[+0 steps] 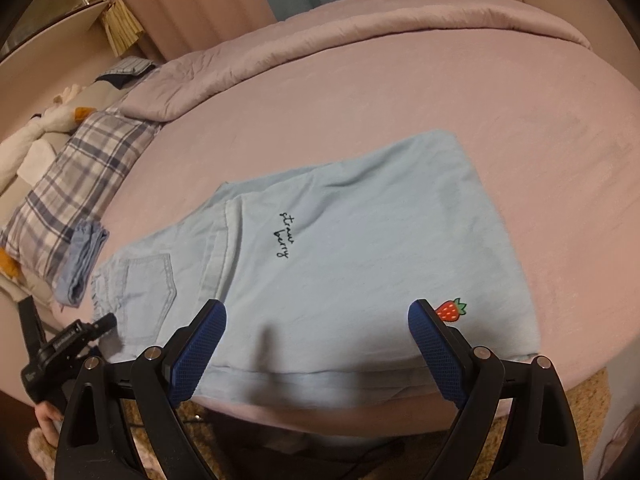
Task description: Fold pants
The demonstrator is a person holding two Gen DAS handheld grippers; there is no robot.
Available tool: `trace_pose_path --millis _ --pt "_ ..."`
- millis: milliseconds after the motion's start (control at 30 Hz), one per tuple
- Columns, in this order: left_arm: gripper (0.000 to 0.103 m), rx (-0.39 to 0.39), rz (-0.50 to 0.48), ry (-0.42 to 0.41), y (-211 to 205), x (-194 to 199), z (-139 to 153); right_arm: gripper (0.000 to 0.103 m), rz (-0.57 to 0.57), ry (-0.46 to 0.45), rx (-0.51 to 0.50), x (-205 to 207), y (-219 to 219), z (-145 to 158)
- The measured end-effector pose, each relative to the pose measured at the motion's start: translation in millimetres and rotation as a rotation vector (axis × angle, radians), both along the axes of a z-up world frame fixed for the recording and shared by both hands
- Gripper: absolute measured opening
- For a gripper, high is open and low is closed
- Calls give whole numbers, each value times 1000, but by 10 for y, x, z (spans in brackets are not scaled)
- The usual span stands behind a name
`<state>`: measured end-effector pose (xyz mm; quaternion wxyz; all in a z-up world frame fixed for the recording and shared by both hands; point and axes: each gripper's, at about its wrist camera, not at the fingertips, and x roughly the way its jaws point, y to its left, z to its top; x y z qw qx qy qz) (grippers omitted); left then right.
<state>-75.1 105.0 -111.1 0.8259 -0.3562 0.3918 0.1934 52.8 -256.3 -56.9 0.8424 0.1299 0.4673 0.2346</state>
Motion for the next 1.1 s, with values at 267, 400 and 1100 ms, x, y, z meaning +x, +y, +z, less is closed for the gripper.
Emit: trace_pose_path --millis 267,400,1100 --pt "30 -7 -20 -99 -59 -109 289 92 -10 7 10 -4 -42 -5" --pt "30 17 -71 -165 -175 -63 567 92 -22 2 17 0 -76 8" --pt "29 148 -461 -178 -1263 650 858 92 -118 2 64 -22 -327 -6"
